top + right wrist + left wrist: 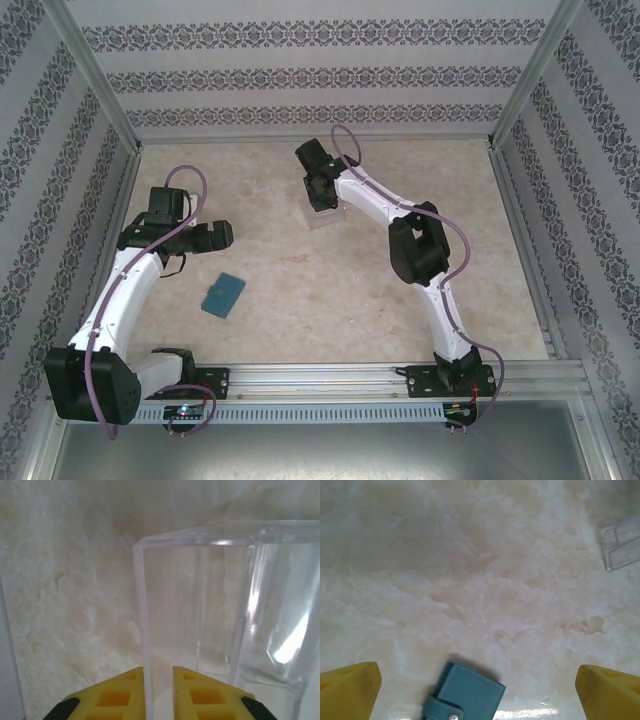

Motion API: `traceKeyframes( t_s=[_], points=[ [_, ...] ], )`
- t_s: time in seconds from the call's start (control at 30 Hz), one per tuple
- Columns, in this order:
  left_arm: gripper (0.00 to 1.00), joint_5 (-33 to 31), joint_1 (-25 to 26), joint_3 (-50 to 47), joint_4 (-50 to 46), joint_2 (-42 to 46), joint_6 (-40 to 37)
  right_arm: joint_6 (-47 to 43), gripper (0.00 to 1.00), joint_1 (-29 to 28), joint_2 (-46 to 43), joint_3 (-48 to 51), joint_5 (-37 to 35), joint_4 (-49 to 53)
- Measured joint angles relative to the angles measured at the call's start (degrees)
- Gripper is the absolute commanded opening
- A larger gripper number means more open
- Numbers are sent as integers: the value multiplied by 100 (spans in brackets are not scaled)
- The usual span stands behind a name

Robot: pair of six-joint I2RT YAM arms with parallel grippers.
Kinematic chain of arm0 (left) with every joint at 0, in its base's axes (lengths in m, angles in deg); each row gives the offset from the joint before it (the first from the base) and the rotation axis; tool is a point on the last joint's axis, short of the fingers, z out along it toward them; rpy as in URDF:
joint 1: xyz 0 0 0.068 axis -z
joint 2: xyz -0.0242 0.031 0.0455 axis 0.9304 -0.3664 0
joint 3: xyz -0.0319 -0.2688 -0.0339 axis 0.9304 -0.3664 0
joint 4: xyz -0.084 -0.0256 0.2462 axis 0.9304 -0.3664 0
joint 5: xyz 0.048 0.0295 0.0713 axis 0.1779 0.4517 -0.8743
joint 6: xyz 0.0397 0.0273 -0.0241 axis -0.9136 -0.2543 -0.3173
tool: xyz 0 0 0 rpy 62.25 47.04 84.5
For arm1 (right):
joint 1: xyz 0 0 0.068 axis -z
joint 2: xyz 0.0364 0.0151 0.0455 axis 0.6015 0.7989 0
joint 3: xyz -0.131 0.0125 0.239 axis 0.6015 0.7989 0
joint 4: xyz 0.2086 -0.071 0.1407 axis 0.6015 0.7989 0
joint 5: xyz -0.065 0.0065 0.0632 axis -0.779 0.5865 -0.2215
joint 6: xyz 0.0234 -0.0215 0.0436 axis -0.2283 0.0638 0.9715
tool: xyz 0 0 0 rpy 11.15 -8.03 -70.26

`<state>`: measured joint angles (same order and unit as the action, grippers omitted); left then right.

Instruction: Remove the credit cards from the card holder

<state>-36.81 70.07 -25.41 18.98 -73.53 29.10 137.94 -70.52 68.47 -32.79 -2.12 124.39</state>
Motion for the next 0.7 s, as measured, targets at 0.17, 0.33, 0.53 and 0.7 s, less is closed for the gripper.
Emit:
traceKeyframes(
  t_s=[0.17, 0.33, 0.53, 0.7],
  points=[
    [100, -20, 0, 0, 0, -2, -2, 2, 25, 0, 26, -4, 2, 17],
    [100, -20, 0, 0, 0, -13, -2, -2, 29, 0, 37, -4, 0, 70],
    [100, -26, 0, -2, 0, -17, 0, -208, 37, 0, 37, -4, -2, 61],
    [100, -59, 4, -2, 0, -17, 79, -898, 42, 0, -26, 28, 9, -4]
  ],
)
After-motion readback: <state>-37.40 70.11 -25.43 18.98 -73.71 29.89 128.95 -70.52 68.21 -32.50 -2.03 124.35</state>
